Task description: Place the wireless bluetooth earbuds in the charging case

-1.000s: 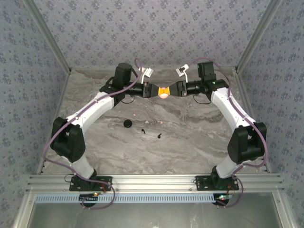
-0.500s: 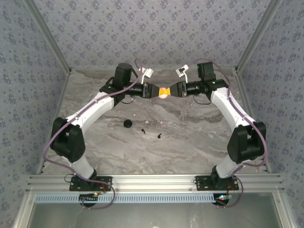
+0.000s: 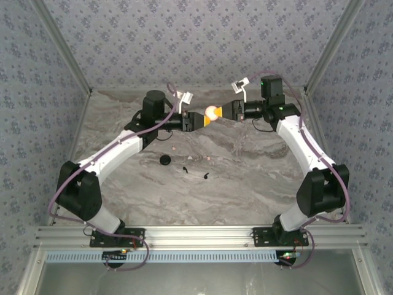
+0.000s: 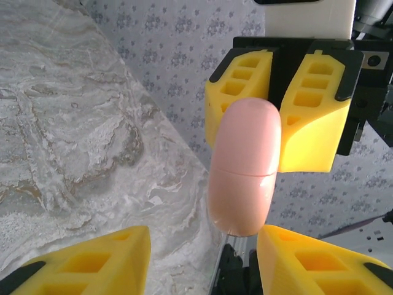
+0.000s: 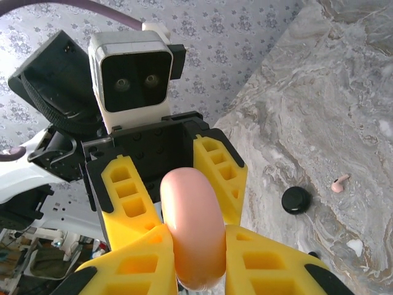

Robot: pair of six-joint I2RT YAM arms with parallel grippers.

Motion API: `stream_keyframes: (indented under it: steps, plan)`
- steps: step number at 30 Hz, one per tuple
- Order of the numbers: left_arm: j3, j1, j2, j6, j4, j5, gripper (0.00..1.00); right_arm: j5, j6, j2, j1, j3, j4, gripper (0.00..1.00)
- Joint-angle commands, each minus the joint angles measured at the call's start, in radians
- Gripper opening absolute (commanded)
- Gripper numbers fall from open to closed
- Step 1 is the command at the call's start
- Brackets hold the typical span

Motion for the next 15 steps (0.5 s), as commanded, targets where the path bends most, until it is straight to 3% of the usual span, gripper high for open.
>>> stream_keyframes:
  steps: [1, 15]
  plan:
    - [-0.021, -0.011, -0.025, -0.083, 0.158, -0.046, 0.48, -0.012, 0.034, -0.036, 0.008, -0.015, 0.037, 0.2]
    - [-0.01, -0.042, -0.008, -0.095, 0.199, -0.06, 0.41, -0.014, 0.038, -0.04, 0.017, -0.023, 0.042, 0.2]
